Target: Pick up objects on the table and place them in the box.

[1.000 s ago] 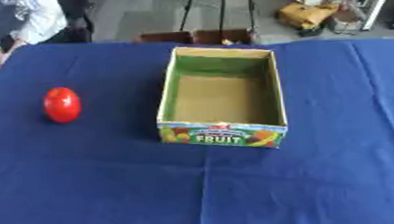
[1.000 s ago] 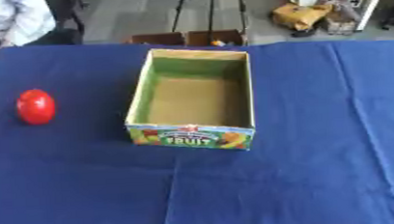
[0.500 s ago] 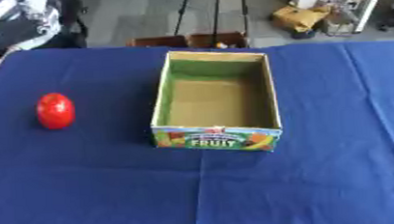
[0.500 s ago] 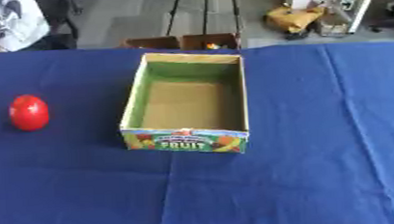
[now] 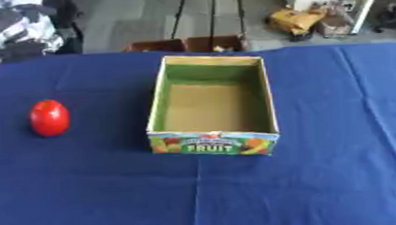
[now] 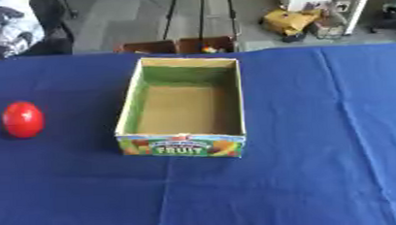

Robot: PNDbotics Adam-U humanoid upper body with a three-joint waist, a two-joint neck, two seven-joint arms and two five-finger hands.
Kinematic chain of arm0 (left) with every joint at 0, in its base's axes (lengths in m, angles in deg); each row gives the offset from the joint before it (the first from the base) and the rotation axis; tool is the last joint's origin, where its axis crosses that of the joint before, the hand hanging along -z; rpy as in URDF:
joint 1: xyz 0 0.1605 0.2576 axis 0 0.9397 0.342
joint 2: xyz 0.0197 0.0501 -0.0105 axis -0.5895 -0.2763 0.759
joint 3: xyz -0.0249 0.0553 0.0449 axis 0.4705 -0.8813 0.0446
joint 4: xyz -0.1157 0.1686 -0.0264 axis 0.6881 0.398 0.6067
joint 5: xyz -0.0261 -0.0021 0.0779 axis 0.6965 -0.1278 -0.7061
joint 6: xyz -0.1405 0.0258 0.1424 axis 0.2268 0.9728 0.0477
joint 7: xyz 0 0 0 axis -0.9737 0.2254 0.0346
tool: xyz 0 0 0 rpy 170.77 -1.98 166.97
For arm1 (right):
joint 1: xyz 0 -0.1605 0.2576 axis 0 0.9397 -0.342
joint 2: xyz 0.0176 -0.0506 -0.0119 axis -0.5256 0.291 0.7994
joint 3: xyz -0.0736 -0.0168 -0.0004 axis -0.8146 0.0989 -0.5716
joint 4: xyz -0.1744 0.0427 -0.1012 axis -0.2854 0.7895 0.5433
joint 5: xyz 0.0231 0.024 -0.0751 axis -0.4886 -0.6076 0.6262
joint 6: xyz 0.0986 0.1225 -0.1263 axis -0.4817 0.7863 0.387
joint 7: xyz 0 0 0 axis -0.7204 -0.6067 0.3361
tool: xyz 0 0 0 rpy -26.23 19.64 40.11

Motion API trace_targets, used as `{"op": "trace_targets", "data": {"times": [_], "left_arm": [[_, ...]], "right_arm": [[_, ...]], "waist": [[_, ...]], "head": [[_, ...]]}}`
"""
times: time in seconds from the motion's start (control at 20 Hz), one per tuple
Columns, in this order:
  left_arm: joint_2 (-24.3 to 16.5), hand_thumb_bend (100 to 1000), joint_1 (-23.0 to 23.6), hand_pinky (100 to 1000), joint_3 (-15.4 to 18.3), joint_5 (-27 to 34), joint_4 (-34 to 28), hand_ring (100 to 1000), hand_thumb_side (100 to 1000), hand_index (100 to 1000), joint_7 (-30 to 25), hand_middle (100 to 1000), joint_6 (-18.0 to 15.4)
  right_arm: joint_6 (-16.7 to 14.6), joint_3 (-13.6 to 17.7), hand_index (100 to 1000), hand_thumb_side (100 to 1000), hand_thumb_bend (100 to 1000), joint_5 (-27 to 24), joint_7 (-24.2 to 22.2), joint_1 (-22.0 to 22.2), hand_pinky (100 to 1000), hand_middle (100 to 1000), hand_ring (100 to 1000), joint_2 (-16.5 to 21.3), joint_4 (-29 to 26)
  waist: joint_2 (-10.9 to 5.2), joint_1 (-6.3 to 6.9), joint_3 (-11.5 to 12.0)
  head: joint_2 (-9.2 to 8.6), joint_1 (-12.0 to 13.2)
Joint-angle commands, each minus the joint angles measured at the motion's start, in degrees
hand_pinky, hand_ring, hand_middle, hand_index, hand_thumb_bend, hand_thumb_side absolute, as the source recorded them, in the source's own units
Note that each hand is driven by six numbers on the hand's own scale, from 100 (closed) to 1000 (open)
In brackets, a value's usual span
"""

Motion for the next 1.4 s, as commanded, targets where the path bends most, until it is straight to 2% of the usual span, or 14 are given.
{"op": "trace_targets", "data": {"times": [0.05, 0.1, 0.35, 0.45, 0.5, 0.65, 0.75, 0.8, 0.9, 0.95, 1.0, 1.15, 1.2, 1.4], "left_arm": [[-0.7, 531, -2.28, 849, 1.77, -2.67, 3.46, 937, 988, 1000, -2.58, 972, -0.65], [-0.73, 607, -2.84, 863, 2.05, -3.47, 4.77, 946, 991, 1000, -3.39, 980, -0.86], [-0.78, 760, -4.39, 959, 3.0, -7.45, 9.18, 1000, 1000, 1000, -7.36, 1000, -1.85], [-0.85, 734, -4.59, 964, 3.61, -8.98, 9.15, 1000, 996, 1000, -8.89, 1000, -1.97], [-0.83, 689, -4.58, 967, 3.98, -9.76, 8.96, 1000, 961, 1000, -9.68, 1000, -2.05], [-0.88, 646, -4.38, 966, 4.79, -12.19, 8.92, 1000, 899, 1000, -12.11, 1000, -2.06], [-0.91, 595, -4.17, 953, 4.98, -13.83, 9.34, 1000, 825, 1000, -13.78, 1000, -2.21], [-0.87, 537, -4.08, 949, 5.11, -14.47, 9.69, 1000, 768, 1000, -14.62, 1000, -2.46], [-0.74, 454, -3.98, 965, 5.48, -15.24, 10.49, 1000, 700, 1000, -16.3, 1000, -2.94], [-0.74, 442, -3.95, 966, 5.62, -15.41, 10.75, 1000, 687, 1000, -17.19, 1000, -3.18], [-0.74, 445, -3.91, 929, 5.74, -15.51, 10.82, 996, 691, 1000, -17.9, 1000, -3.39], [-0.7, 476, -3.71, 934, 5.86, -15.36, 11.05, 995, 709, 1000, -19.15, 1000, -3.82], [-0.66, 514, -3.67, 939, 5.88, -15.19, 11.24, 999, 737, 1000, -19.5, 1000, -3.9], [-0.66, 522, -3.47, 934, 5.67, -15.16, 11.87, 995, 743, 1000, -20.6, 1000, -4.0]], "right_arm": [[-0.14, 0.07, 859, 1000, 100, -0.39, -0.05, -0.45, 718, 782, 799, 1.83, -0.86], [-0.11, 0.07, 858, 1000, 100, -0.38, -0.08, -0.44, 718, 781, 799, 1.81, -0.86], [0.04, 0.03, 855, 1000, 100, -0.38, -0.21, -0.45, 718, 779, 798, 1.77, -0.86], [0.13, 0.05, 854, 1000, 100, -0.39, -0.22, -0.41, 718, 776, 798, 1.73, -0.86], [0.17, 0.06, 852, 1000, 100, -0.39, -0.22, -0.4, 718, 768, 796, 1.69, -0.86], [0.28, 0.06, 851, 1000, 100, -0.41, -0.26, -0.42, 718, 765, 795, 1.62, -0.86], [0.35, 0.11, 850, 1000, 100, -0.42, -0.24, -0.42, 718, 763, 795, 1.58, -0.86], [0.39, 0.14, 849, 1000, 100, -0.42, -0.2, -0.42, 718, 759, 794, 1.55, -0.86], [0.56, 0.19, 847, 1000, 100, -0.43, -0.17, -0.41, 719, 757, 794, 1.44, -0.86], [0.65, 0.21, 847, 1000, 100, -0.41, -0.16, -0.39, 719, 757, 794, 1.37, -0.86], [0.74, 0.25, 847, 1000, 100, -0.4, -0.14, -0.37, 719, 755, 793, 1.31, -0.86], [0.99, 0.34, 845, 1000, 100, -0.33, 0.01, -0.35, 719, 750, 792, 1.2, -0.86], [1.06, 0.34, 843, 1000, 100, -0.3, 0.04, -0.36, 719, 747, 791, 1.17, -0.86], [1.31, 0.37, 840, 1000, 100, -0.18, 0.09, -0.38, 719, 741, 788, 1.02, -0.86]], "waist": [[-0.72, 0.11, -0.15], [-0.68, 0.16, -0.2], [-0.52, 0.26, -0.39], [-0.49, 0.28, -0.36], [-0.47, 0.3, -0.32], [-0.43, 0.3, -0.27], [-0.38, 0.25, -0.27], [-0.35, 0.23, -0.27], [-0.29, 0.2, -0.29], [-0.25, 0.19, -0.29], [-0.21, 0.17, -0.29], [-0.06, 0.12, -0.27], [0.0, 0.1, -0.27], [0.28, 0.07, -0.28]], "head": [[-0.85, 0.08], [-0.89, 0.09], [-1.05, 0.15], [-1.08, 0.1], [-1.04, 0.08], [-0.97, 0.1], [-1.03, 0.16], [-1.07, 0.17], [-1.16, 0.17], [-1.21, 0.17], [-1.25, 0.17], [-1.35, 0.16], [-1.37, 0.18], [-1.45, 0.27]]}}
